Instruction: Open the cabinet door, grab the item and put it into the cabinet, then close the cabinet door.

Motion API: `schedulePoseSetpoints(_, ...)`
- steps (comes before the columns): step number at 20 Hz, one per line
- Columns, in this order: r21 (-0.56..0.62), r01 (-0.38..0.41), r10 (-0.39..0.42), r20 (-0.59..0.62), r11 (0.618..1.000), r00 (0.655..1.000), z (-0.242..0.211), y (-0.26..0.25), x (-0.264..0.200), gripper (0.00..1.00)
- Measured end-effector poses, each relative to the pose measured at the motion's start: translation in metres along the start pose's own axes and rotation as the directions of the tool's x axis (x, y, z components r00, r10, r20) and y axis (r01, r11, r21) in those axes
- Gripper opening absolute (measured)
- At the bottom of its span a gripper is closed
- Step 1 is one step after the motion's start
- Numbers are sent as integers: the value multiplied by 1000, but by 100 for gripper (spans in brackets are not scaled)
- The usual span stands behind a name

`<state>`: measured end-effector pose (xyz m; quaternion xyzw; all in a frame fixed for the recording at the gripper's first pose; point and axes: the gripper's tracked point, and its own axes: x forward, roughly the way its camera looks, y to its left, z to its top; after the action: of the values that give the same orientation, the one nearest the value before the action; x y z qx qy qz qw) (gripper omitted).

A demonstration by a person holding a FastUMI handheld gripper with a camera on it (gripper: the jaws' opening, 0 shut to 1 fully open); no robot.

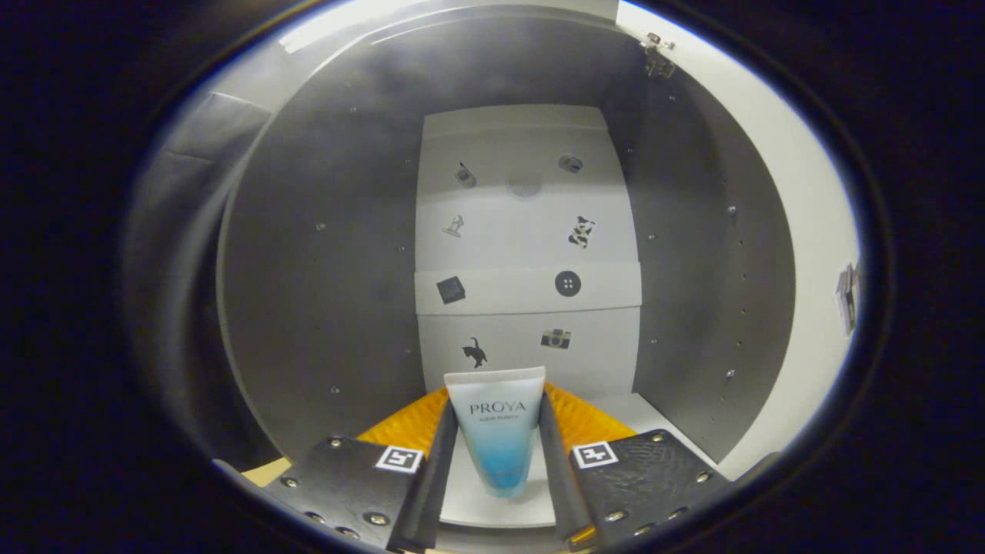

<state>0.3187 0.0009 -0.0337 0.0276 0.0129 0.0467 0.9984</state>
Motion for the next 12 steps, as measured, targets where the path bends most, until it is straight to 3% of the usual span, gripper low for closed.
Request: schedulePoseSetpoints(12,5,49,-48,-61,999,997,-32,-11,17,57)
